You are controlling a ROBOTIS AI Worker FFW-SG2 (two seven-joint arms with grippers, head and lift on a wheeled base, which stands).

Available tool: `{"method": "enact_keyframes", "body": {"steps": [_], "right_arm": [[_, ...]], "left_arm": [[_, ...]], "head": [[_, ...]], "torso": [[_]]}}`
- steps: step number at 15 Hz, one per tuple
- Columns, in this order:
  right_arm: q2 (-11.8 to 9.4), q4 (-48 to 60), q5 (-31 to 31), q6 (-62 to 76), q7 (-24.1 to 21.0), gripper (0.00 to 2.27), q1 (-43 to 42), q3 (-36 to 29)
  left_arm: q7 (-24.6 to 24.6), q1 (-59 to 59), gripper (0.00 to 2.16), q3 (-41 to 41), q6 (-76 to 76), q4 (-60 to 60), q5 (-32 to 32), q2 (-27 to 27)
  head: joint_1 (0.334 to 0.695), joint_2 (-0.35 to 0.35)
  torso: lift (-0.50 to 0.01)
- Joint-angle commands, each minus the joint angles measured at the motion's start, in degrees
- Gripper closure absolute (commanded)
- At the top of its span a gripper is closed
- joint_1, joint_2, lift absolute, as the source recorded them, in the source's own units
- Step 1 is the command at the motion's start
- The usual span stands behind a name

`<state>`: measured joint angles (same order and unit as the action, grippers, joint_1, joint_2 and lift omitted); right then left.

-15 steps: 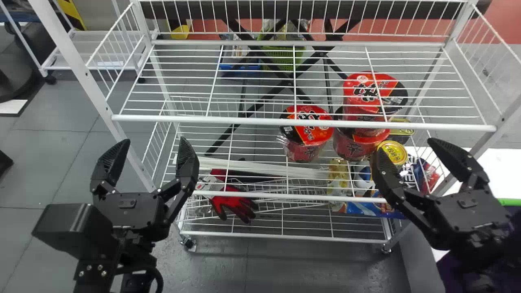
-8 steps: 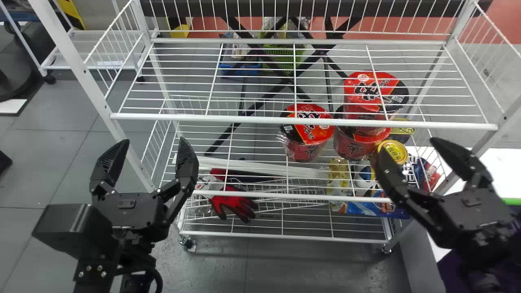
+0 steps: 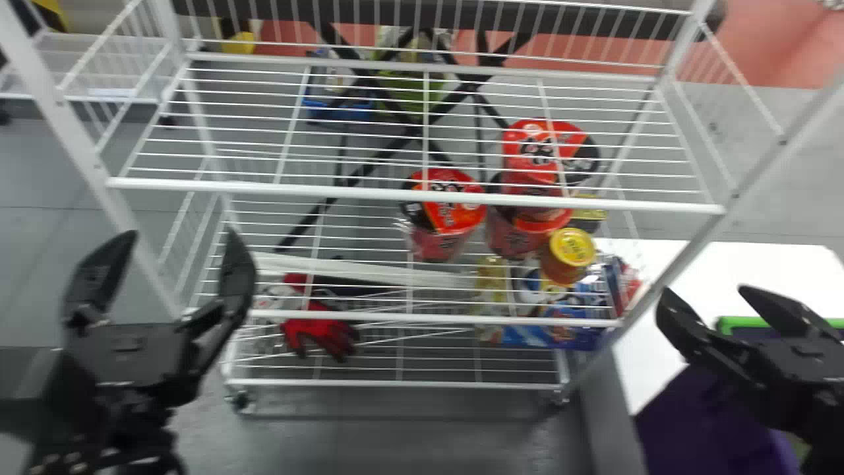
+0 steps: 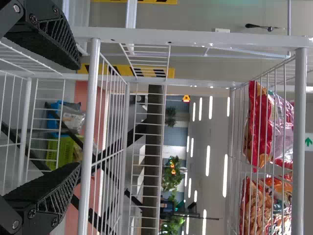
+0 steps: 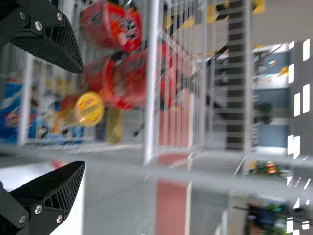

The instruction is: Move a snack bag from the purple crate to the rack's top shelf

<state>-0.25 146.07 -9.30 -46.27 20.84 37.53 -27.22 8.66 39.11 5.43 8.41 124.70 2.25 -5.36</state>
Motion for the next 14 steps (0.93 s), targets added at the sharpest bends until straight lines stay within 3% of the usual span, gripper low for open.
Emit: {"method": "enact_keyframes", "body": {"steps": [1, 3, 4, 5, 8, 9, 12, 14], "right_arm": [[0.3, 0.53, -1.77, -19.26, 8.16, 0.16, -8.62, -14.18], [0.3, 0.26, 1.04, -36.83, 18.01, 0.15, -19.95, -24.64], [0.3, -0.26, 4.9, -40.88, 21.35, 0.15, -23.56, -26.39], [-1.42, -2.11, 10.53, -43.81, 25.74, 0.14, -27.69, -26.83], [-12.76, -13.27, 17.39, -43.81, 33.39, 0.08, -31.2, -25.69], [-15.31, -17.31, 18.97, -43.81, 36.73, 0.04, -32.17, -25.78], [-19.7, -25.49, 26.97, -43.81, 47.36, 0.02, -33.58, -25.16], [-24.09, -31.2, 31.36, -43.81, 53.34, 0.02, -33.84, -24.72]], "left_arm": [[-0.04, 0.0, 0.12, -0.33, 2.36, -1.03, 0.48, 0.0], [-0.04, -0.44, 0.12, -0.33, 3.59, -2.18, 0.74, 0.0], [-0.04, -0.7, 0.12, -0.33, 3.59, -2.53, 0.74, 0.0], [-0.13, -0.79, 0.12, -0.24, 3.76, -2.7, 0.83, 0.0], [-0.13, -1.06, 0.12, -0.33, 4.29, -3.23, 0.83, -0.09], [-0.13, -1.06, 0.12, -0.42, 4.64, -3.5, 0.91, -0.09], [-0.13, -1.67, 0.12, -0.33, 4.64, -4.2, 0.83, -0.09], [-0.22, -2.73, 0.12, 0.37, 3.76, -4.46, 0.12, -0.18]], "head": [[0.695, -0.196], [0.695, -0.285], [0.695, -0.31], [0.695, -0.333], [0.695, -0.35], [0.695, -0.35], [0.695, -0.35], [0.695, -0.35]], "torso": [[-0.455], [-0.455], [-0.455], [-0.455], [-0.455], [-0.455], [-0.455], [-0.455]]}}
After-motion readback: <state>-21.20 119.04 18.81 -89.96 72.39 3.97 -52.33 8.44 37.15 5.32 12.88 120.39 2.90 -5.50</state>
